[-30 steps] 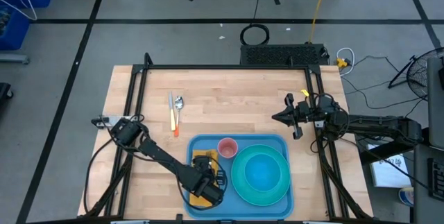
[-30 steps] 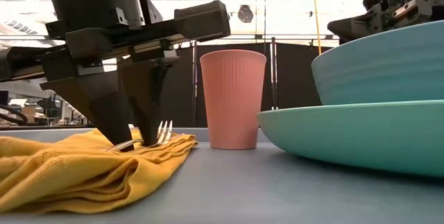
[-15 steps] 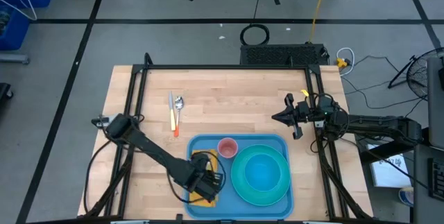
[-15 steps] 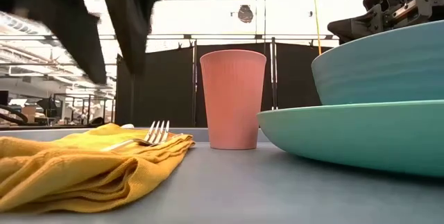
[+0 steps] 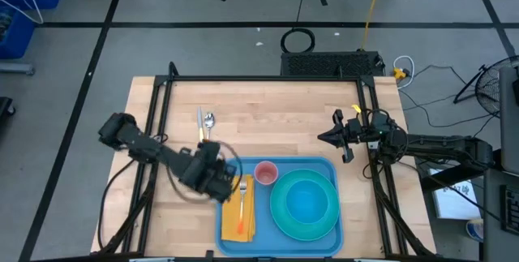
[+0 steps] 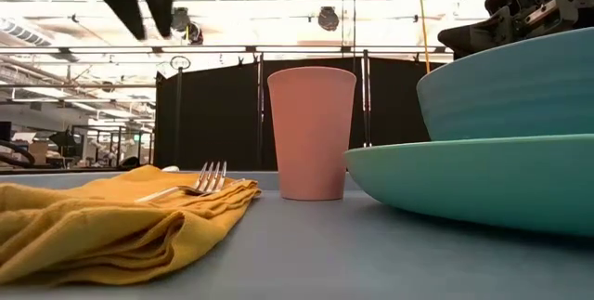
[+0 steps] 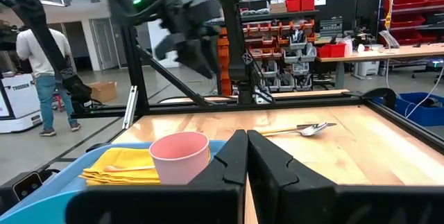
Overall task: Set up tray
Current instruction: Put the orange spoon on the yellow napkin to the left of the orange fork on the blue tray
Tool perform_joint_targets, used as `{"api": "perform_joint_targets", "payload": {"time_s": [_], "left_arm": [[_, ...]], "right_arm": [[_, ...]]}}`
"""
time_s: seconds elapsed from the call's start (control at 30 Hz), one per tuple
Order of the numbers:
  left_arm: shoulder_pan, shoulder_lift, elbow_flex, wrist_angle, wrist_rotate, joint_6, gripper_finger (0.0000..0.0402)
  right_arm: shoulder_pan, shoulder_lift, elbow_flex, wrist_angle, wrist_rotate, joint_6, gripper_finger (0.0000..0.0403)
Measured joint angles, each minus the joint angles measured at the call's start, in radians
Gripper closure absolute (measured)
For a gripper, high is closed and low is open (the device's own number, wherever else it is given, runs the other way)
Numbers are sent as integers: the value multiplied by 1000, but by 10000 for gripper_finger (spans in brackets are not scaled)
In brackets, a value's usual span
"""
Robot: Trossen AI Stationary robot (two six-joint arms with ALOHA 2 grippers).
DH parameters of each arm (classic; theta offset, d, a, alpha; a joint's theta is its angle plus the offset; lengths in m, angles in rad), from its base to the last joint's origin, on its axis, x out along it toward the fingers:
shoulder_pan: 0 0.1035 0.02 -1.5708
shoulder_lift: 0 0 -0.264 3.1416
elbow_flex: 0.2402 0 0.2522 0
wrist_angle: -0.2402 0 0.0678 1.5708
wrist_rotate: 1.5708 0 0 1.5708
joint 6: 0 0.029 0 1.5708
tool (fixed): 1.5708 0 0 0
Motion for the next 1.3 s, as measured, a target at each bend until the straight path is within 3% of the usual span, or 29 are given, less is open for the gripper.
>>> {"api": "perform_joint_targets", "payload": {"time_s": [0.23,0.43,0.6,0.93,1.3], "left_arm": [[281,-2,-182,35,108,285,236],[505,-3,-315,249,168,561,236],[623,-2,-397,426,218,723,232],[723,-2,-499,575,269,798,180],[747,-9,-641,729,330,805,176]], "right_arm": [[0,0,0,-58,1,-11,403],[0,0,0,3,2,-91,403],[0,0,0,42,3,-140,403],[0,0,0,36,3,-177,403],[0,0,0,-25,4,-185,403]]}}
